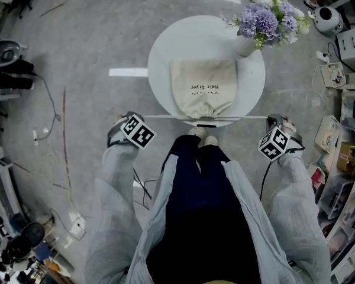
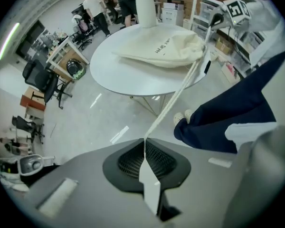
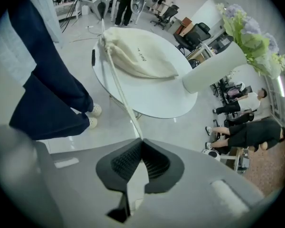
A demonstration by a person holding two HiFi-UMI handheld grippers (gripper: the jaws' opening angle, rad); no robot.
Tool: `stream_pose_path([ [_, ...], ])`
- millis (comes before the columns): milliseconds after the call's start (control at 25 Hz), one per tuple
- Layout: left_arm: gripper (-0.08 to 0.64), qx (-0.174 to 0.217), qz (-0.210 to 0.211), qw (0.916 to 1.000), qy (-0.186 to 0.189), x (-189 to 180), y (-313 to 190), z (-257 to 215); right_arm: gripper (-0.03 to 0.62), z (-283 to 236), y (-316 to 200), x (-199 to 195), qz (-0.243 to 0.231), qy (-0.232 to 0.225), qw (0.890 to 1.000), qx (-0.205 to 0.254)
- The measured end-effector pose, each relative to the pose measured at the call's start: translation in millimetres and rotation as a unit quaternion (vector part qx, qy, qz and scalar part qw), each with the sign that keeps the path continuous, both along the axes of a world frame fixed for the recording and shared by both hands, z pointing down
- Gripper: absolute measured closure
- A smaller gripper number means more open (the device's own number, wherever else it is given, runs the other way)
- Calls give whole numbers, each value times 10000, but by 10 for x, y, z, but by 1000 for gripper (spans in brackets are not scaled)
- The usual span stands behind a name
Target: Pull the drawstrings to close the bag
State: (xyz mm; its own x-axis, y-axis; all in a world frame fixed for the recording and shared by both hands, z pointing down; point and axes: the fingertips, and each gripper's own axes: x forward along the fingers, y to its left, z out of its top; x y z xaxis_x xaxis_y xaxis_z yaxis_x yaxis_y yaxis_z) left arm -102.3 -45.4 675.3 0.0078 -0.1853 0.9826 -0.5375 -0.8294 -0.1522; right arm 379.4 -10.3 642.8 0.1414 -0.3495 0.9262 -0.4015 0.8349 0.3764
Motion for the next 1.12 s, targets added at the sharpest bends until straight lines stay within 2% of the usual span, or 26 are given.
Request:
stream_pose_path([
  [160, 534, -63, -294, 9968, 735, 191, -49, -236, 583, -179, -98, -218, 644, -943, 9934, 45],
  [280, 532, -138, -511, 9893, 1360, 420, -107, -359, 583, -316, -238, -425, 936, -1570, 9829, 235],
  [520, 532, -107, -530, 9700, 2368, 1022, -231, -623, 583, -601, -529, -909, 1002, -2562, 9592, 646],
  [680, 532, 170, -589, 9493, 3082, 1401, -420, -804, 583, -742, -716, -1222, 1185, -3319, 9321, 837],
  [800, 532, 428, -594, 9395, 3345, 1604, -557, -896, 582, -798, -832, -1417, 1288, -3700, 9155, 917],
  [920, 532, 608, -729, 9293, 3570, 1744, -677, -930, 581, -794, -932, -1583, 1308, -3897, 9065, 965],
  [1040, 532, 621, -1056, 9166, 3805, 1836, -777, -885, 582, -682, -1022, -1712, 1481, -4057, 8971, 933],
  [1120, 532, 468, -1269, 9114, 3886, 1888, -796, -798, 581, -553, -1076, -1748, 1696, -4116, 8912, 864],
])
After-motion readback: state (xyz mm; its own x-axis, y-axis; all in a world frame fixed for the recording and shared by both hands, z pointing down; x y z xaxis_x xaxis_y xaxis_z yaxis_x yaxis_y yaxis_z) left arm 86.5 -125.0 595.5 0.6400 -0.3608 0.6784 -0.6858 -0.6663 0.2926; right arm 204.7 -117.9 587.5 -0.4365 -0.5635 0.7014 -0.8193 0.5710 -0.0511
